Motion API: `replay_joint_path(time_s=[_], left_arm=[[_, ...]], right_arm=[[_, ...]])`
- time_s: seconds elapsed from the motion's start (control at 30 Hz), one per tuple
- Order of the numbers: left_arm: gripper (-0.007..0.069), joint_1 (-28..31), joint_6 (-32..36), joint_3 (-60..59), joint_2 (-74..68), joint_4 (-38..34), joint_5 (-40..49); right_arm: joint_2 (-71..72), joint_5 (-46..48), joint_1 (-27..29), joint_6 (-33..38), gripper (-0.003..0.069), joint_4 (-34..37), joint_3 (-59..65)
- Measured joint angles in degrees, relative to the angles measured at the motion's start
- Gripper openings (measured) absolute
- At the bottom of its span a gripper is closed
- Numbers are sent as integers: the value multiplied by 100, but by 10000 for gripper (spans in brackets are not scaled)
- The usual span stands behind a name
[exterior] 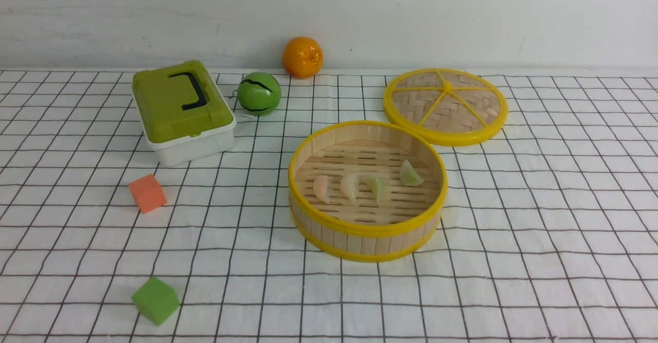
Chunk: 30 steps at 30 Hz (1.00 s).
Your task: Put the dumplings into the steamer on the table with the white tablecloth.
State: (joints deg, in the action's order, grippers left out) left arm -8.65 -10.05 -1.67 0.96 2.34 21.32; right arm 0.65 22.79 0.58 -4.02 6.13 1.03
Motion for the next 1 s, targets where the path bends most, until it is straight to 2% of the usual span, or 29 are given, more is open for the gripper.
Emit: replay_joint_path(time_s=[1.0], left_arm=[[-5,0,0,0,0,0,5]], right_arm=[[0,0,0,0,104,10,0]])
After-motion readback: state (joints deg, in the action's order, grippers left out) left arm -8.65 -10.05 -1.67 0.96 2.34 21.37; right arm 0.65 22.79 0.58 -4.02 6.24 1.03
